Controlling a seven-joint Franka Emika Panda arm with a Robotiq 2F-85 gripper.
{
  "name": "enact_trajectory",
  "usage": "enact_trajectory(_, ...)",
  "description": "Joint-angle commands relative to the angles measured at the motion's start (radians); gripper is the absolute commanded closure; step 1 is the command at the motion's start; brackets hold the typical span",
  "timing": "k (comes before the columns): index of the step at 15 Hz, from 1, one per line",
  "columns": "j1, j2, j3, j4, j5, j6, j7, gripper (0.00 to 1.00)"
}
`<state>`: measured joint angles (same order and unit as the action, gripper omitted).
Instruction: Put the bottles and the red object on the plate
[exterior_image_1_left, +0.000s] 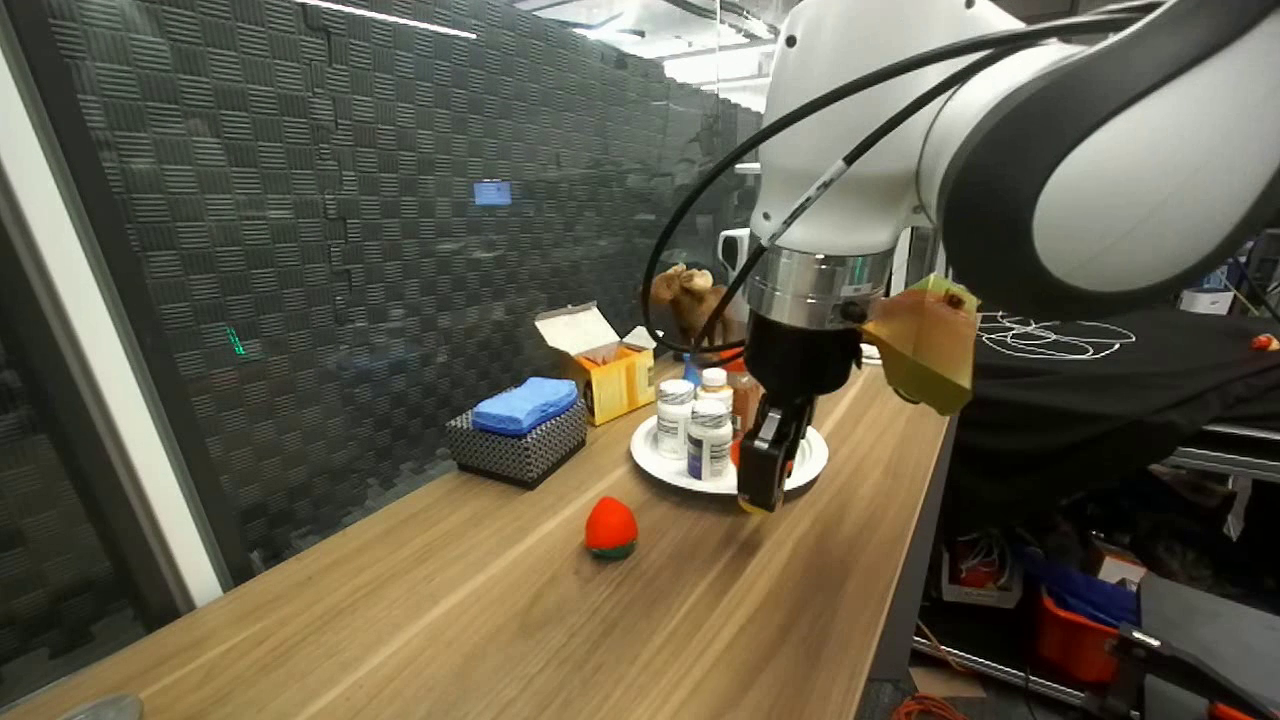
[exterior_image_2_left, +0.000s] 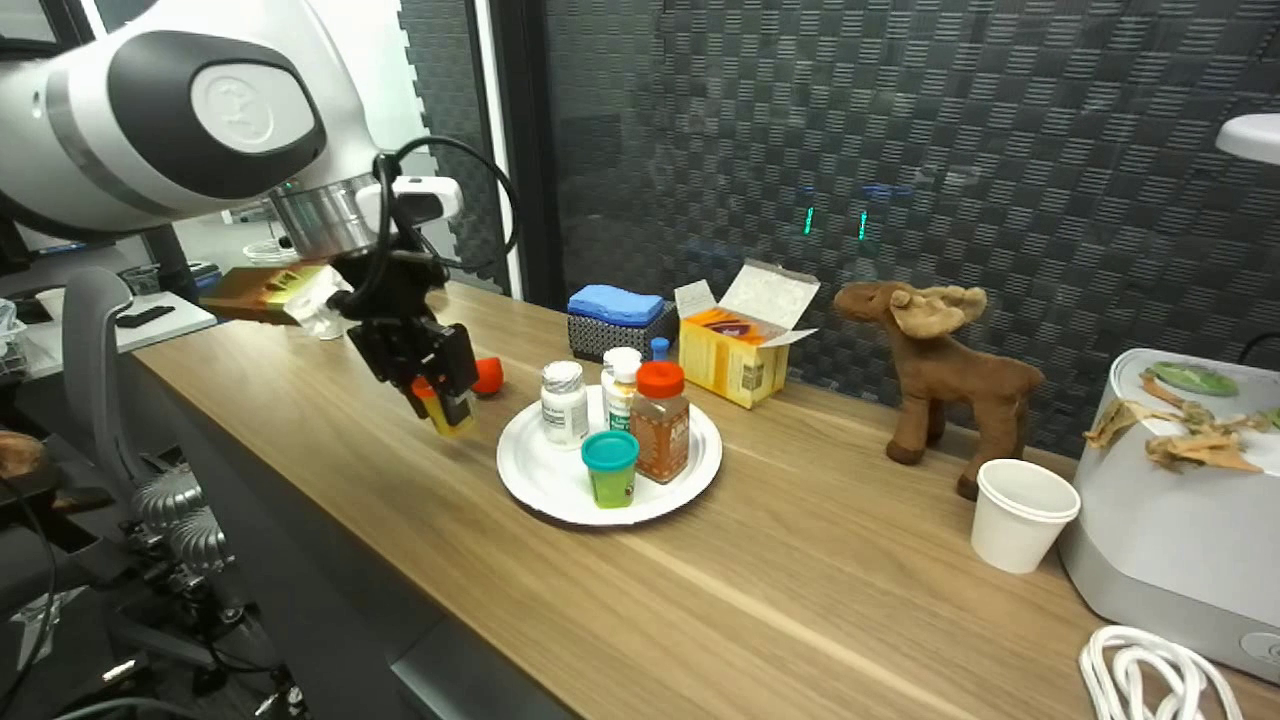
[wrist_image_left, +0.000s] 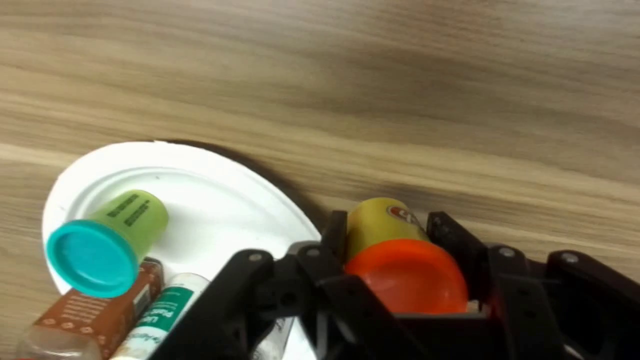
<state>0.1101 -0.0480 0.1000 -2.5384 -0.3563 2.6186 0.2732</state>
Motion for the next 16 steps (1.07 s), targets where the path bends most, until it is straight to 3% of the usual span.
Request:
enact_trajectory(1, -0.039, -0.054, -0.010, -0.033, -0.027, 0.036, 0.061, 0.76)
enact_trajectory(8, -0.105, 0.047, -0.062, 0.059, 0.000, 0.067, 0.037, 0.77)
enact_trajectory(16, -0.106, 0.147, -0.098, 0.154, 0.121, 0.061, -0.035, 0.78)
